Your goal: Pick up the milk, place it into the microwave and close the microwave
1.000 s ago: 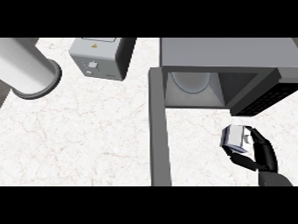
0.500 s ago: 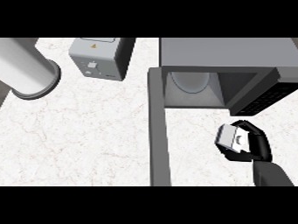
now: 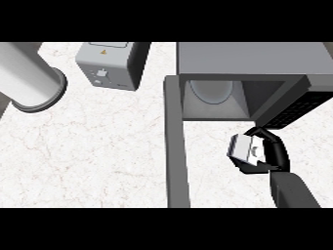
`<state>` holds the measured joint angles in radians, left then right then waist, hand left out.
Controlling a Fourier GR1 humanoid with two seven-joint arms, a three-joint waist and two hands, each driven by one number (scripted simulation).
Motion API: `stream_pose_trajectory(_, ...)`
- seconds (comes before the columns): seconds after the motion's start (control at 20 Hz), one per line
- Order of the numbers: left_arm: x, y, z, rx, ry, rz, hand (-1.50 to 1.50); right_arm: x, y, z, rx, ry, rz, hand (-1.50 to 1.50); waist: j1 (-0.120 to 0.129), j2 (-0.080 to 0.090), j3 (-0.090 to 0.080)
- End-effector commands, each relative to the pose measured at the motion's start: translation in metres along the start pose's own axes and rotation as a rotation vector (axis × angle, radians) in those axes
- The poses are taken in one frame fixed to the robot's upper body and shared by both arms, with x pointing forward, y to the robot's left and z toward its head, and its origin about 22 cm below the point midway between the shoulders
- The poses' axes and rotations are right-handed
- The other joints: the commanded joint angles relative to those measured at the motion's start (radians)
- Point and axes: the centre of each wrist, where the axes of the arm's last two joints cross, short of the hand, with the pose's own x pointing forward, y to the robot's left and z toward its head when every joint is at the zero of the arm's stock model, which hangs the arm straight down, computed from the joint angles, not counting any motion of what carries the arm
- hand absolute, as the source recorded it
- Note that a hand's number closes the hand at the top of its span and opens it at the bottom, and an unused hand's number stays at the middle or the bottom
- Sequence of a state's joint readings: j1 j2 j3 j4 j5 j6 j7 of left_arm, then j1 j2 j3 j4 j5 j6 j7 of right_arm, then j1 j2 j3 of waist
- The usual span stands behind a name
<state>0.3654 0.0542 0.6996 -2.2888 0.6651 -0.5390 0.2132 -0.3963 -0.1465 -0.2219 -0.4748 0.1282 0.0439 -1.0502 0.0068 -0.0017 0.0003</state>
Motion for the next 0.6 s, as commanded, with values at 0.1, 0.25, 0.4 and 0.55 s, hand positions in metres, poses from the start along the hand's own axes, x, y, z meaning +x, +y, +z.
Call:
stream_pose_trajectory(0.1,0.017,-0.002,0.002,0.002,0.000,-0.010,-1.50,0.022,0.036,-0.023,0.091,-0.084,-0.112,1.50,-0.009,-0.006,-0.001)
stream_pose_trajectory(0.25,-0.009,0.005,0.006,0.012,0.018,-0.010,-1.50,0.050,0.050,-0.043,0.072,-0.121,-0.028,1.50,-0.015,-0.005,-0.002)
stream_pose_trajectory(0.4,0.005,0.008,0.003,0.017,0.018,-0.028,-1.50,0.076,0.057,-0.057,0.062,-0.111,-0.031,1.50,-0.011,-0.004,-0.001)
stream_pose_trajectory(0.55,-0.015,0.011,0.017,0.029,0.025,-0.011,-1.50,0.087,0.059,-0.051,0.025,-0.124,0.004,1.50,-0.007,-0.002,-0.001)
